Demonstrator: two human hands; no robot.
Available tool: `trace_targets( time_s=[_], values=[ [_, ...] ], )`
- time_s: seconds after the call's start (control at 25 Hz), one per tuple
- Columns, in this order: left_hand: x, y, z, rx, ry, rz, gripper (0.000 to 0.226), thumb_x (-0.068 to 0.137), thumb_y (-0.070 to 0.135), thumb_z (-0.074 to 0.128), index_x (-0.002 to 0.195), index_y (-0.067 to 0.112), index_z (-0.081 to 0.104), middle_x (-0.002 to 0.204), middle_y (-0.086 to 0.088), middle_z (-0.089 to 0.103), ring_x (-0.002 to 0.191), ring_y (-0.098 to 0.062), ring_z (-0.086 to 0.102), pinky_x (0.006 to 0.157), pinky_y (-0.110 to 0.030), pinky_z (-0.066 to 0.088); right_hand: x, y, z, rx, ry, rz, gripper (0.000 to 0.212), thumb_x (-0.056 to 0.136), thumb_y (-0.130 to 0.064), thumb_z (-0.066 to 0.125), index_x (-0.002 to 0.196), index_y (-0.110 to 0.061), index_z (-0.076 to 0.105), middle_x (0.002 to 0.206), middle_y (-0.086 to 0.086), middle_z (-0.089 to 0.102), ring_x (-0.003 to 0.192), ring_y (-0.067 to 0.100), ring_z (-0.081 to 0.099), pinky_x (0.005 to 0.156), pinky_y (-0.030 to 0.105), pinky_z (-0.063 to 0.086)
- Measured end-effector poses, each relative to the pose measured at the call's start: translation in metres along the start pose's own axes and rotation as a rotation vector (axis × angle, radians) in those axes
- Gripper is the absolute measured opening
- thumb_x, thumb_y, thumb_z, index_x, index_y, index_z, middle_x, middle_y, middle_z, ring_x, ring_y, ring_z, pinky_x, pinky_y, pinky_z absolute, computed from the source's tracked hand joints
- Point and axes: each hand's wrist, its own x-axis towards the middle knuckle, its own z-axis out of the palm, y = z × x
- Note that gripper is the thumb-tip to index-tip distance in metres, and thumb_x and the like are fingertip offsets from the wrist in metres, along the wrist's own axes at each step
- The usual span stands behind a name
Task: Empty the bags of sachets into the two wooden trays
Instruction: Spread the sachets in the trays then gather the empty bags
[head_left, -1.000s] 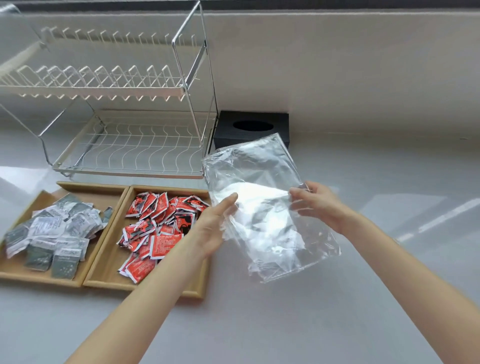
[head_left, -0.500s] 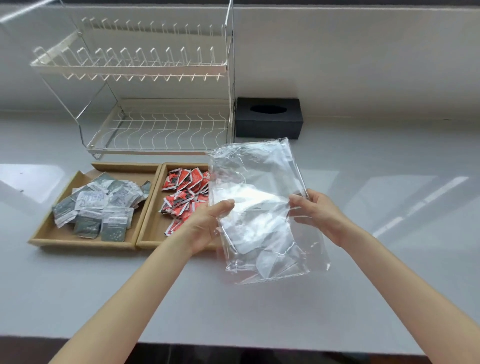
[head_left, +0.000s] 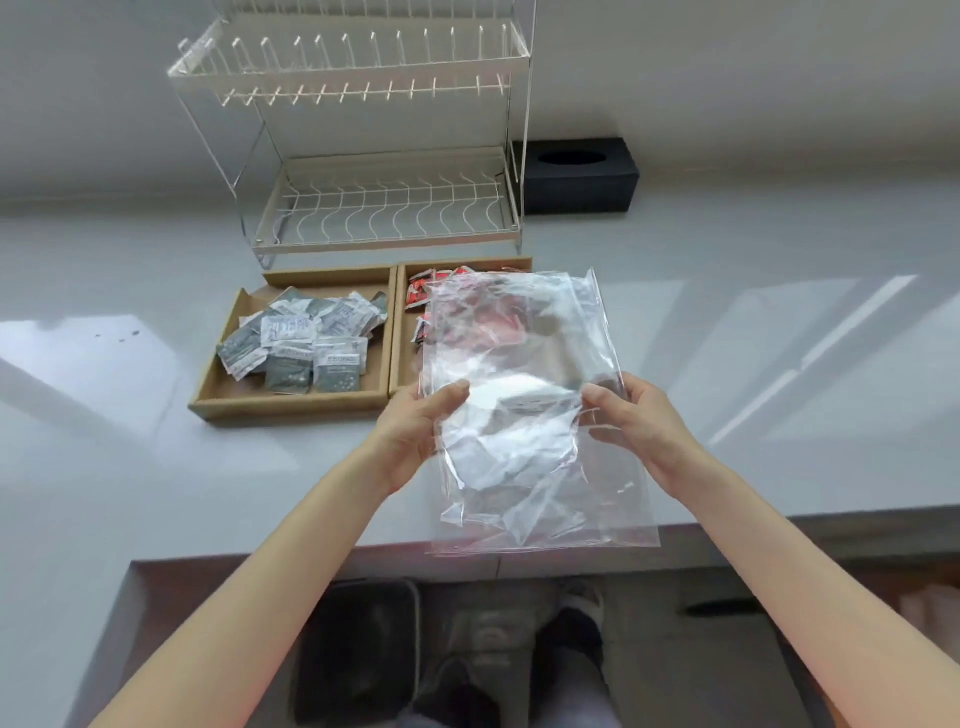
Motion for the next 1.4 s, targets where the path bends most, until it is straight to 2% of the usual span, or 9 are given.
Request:
trace_targets(
  time_s=[0.12, 0.4, 0.6, 0.76, 0.88, 1.0, 1.2, 1.28, 1.4],
  values=[
    [-0.022, -0.009, -0.02, -0.013, -0.012, -0.009, 0.017, 0.089, 0.017, 0.052, 0.104, 0.01, 0.055, 0.087, 0.005, 0.058, 0.067, 0.003, 0.063, 0.042, -0.007, 0.046, -0.021, 0.01, 0.02, -0.001, -0.004, 0.014, 0.006, 0.089, -0.018, 0.055, 0.084, -0.015, 0.054, 0.074, 0.0, 0.064, 0.064, 0.006, 0.065, 0.057, 0.015, 0.05],
    [-0.049, -0.031, -0.038, -0.046, 0.044, -0.016, 0.021, 0.089, 0.02, 0.05, 0.107, 0.008, 0.052, 0.089, 0.004, 0.057, 0.08, -0.005, 0.053, 0.046, -0.009, 0.049, -0.044, 0.021, 0.036, -0.037, -0.054, 0.023, 0.008, 0.088, -0.016, 0.056, 0.081, -0.018, 0.055, 0.075, -0.002, 0.064, 0.064, 0.003, 0.065, 0.062, 0.018, 0.05],
    [-0.072, -0.061, -0.046, -0.071, 0.132, -0.017, 0.02, 0.087, 0.024, 0.053, 0.099, 0.008, 0.056, 0.092, 0.004, 0.058, 0.087, -0.007, 0.053, 0.087, -0.029, 0.041, -0.063, 0.032, 0.037, -0.088, -0.142, 0.048, 0.003, 0.087, -0.015, 0.058, 0.088, -0.014, 0.054, 0.079, 0.0, 0.065, 0.062, 0.004, 0.067, 0.063, 0.019, 0.053],
    [-0.094, -0.092, -0.063, -0.1, 0.147, -0.049, 0.031, 0.084, 0.027, 0.059, 0.105, 0.004, 0.06, 0.103, -0.006, 0.059, 0.104, -0.022, 0.053, 0.102, -0.037, 0.039, -0.08, 0.051, 0.046, -0.146, -0.193, 0.049, 0.004, 0.084, -0.016, 0.061, 0.088, -0.015, 0.059, 0.089, 0.005, 0.068, 0.083, 0.017, 0.067, 0.081, 0.026, 0.051],
    [-0.117, -0.117, -0.083, -0.139, 0.174, -0.064, 0.041, 0.086, 0.023, 0.057, 0.117, -0.003, 0.055, 0.11, -0.013, 0.06, 0.105, -0.026, 0.055, 0.099, -0.038, 0.041, -0.091, 0.072, 0.064, -0.203, -0.253, 0.094, 0.014, 0.082, -0.021, 0.064, 0.095, -0.014, 0.062, 0.103, 0.008, 0.07, 0.095, 0.021, 0.066, 0.091, 0.033, 0.049],
    [-0.136, -0.142, -0.112, -0.173, 0.181, -0.115, 0.039, 0.087, 0.022, 0.056, 0.116, -0.004, 0.055, 0.111, -0.019, 0.062, 0.102, -0.034, 0.059, 0.095, -0.045, 0.046, -0.101, 0.093, 0.089, -0.272, -0.307, 0.128, 0.016, 0.081, -0.026, 0.065, 0.094, -0.017, 0.062, 0.103, 0.011, 0.07, 0.097, 0.024, 0.067, 0.094, 0.04, 0.05],
    [-0.161, -0.181, -0.163, -0.168, 0.263, -0.183, 0.022, 0.087, 0.02, 0.055, 0.101, 0.003, 0.059, 0.086, -0.008, 0.062, 0.074, -0.018, 0.06, 0.07, -0.027, 0.051, -0.125, 0.13, 0.145, -0.268, -0.34, 0.208, 0.013, 0.082, -0.022, 0.065, 0.092, -0.015, 0.062, 0.101, 0.011, 0.071, 0.097, 0.027, 0.066, 0.094, 0.044, 0.05],
    [-0.167, -0.198, -0.187, -0.173, 0.282, -0.217, 0.016, 0.088, 0.017, 0.054, 0.095, 0.005, 0.061, 0.081, -0.006, 0.064, 0.067, -0.016, 0.063, 0.068, -0.026, 0.051, -0.135, 0.147, 0.17, -0.256, -0.332, 0.24, 0.012, 0.082, -0.02, 0.064, 0.093, -0.015, 0.063, 0.1, 0.009, 0.071, 0.096, 0.025, 0.067, 0.092, 0.04, 0.05],
    [-0.171, -0.223, -0.213, -0.17, 0.345, -0.281, 0.01, 0.088, 0.014, 0.054, 0.082, 0.01, 0.06, 0.058, 0.003, 0.067, 0.048, -0.006, 0.062, 0.049, -0.016, 0.051, -0.146, 0.17, 0.2, -0.271, -0.352, 0.28, 0.004, 0.084, -0.018, 0.062, 0.088, -0.019, 0.061, 0.091, 0.003, 0.069, 0.088, 0.018, 0.065, 0.084, 0.031, 0.049]
  ],
)
